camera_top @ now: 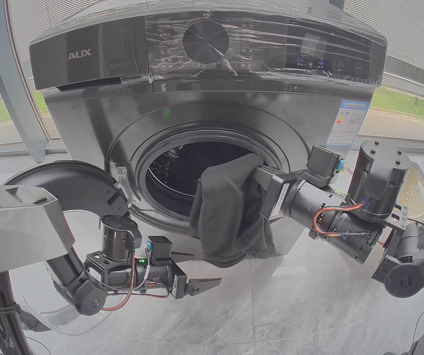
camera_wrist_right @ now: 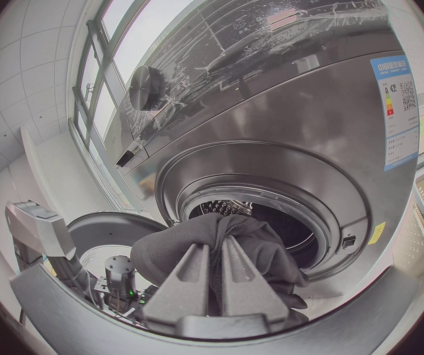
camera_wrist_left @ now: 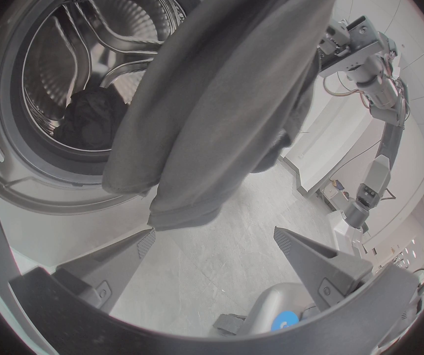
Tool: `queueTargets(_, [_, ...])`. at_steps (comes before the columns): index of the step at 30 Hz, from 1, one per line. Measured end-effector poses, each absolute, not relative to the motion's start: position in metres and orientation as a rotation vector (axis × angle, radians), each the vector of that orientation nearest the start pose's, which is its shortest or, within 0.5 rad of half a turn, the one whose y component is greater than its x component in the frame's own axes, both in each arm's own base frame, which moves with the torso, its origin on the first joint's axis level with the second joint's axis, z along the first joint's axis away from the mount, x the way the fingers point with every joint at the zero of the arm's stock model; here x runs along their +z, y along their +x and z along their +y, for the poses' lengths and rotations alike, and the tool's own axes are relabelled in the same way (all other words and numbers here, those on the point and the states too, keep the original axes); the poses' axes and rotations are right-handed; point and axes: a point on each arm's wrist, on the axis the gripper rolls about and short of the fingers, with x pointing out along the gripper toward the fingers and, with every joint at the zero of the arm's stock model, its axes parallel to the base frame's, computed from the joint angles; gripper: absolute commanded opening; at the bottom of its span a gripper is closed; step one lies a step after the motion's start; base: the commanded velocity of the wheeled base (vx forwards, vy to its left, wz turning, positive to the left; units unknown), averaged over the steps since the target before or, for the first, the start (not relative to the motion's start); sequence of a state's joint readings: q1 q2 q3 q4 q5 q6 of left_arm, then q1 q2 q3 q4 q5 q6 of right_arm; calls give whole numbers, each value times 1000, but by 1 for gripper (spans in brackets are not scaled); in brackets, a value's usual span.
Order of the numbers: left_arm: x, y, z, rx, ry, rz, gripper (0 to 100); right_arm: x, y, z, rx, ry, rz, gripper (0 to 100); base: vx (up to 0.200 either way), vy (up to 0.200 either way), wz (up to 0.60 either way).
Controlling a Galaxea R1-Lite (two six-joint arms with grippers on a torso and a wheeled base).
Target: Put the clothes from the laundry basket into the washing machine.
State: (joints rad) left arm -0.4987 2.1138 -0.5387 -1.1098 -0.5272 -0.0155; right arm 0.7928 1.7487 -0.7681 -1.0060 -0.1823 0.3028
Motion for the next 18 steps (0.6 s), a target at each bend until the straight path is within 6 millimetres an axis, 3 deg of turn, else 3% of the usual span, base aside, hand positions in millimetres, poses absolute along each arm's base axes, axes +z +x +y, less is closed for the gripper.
queueTargets(10, [14, 296, -173, -946, -30, 467, 100, 194, 218, 226, 634, 313, 76, 0, 0, 0, 0])
queueTargets(18, [10, 311, -178, -911, -44, 401, 100, 195, 216, 226, 639, 315, 70, 0, 0, 0, 0])
